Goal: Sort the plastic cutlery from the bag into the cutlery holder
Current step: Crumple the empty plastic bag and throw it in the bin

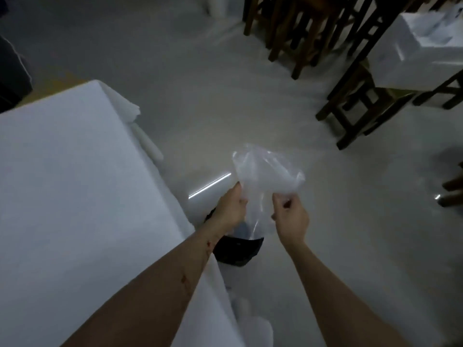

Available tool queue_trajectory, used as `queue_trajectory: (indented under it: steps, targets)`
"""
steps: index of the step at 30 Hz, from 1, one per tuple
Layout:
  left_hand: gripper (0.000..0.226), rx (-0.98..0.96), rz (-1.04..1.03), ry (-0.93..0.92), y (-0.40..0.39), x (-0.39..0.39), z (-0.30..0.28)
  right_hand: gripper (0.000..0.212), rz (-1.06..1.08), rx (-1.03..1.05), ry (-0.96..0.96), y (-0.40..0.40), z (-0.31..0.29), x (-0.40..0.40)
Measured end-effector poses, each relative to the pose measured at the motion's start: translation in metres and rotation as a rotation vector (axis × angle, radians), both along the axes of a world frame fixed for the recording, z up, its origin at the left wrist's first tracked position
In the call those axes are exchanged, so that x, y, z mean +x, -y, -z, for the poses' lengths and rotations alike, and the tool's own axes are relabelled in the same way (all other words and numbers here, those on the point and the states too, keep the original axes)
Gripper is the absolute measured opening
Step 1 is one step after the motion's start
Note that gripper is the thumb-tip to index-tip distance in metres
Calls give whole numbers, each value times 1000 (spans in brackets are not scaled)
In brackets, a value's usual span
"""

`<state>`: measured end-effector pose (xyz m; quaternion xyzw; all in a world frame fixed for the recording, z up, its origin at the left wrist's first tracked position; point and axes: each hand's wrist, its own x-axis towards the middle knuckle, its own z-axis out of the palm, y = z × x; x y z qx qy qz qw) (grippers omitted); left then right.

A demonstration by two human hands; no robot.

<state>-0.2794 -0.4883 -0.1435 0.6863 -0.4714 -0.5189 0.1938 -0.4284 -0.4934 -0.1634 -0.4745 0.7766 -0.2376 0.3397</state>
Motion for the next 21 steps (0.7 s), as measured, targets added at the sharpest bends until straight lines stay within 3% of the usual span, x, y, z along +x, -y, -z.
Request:
queue_trajectory:
  steps: [4, 9, 15, 17, 19, 21]
  targets:
    - [28, 303, -332, -142, 11, -9, 147, 16, -18, 136, 124, -8, 124, -16]
    - [29, 513, -677, -268, 7, -26, 258, 21, 31, 269, 137, -22, 254, -22]
    - [37, 561, -777, -331, -26, -34, 367, 19, 83, 231, 73, -44, 351, -19]
    - [51, 584, -798, -293, -31, -32, 381, 20, 84, 277, 74, -51, 368, -17]
    - [69, 657, -694, -132, -35, -31, 382, 33, 53, 352, 145, -56, 378, -17]
    - [67, 679, -454, 140, -36, -29, 373, 62, -2, 394, 250, -57, 373, -16]
